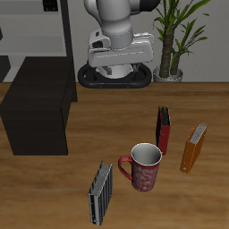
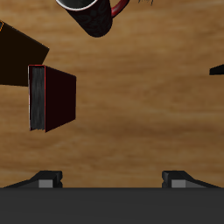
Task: Place the red book in the top region of the shelf
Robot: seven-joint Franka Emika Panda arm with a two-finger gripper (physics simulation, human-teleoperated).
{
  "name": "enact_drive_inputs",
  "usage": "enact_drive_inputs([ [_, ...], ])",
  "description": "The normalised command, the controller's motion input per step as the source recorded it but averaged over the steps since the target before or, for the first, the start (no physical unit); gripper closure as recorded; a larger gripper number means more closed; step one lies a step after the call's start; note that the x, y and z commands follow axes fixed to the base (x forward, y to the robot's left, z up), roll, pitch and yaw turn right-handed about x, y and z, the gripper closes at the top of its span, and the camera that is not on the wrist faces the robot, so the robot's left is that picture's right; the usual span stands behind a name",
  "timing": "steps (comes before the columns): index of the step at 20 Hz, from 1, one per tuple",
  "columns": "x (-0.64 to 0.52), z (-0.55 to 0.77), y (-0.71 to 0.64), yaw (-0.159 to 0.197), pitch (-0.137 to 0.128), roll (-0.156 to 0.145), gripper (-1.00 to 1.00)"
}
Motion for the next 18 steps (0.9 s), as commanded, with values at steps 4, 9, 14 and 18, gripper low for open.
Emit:
enact_drive_inputs([
  [4, -0.03, 0.06, 0.28, -0.013, -0.018, 0.027, -1.00],
  [9, 0.04, 0.02, 0.20, 0.005, -0.018, 0.005, -1.00],
  [14, 0.09, 0.04, 0.33, -0.018, -0.021, -0.012, -1.00],
  [18, 0.18, -0.05, 0.43, 0.037, 0.002, -0.036, -1.00],
])
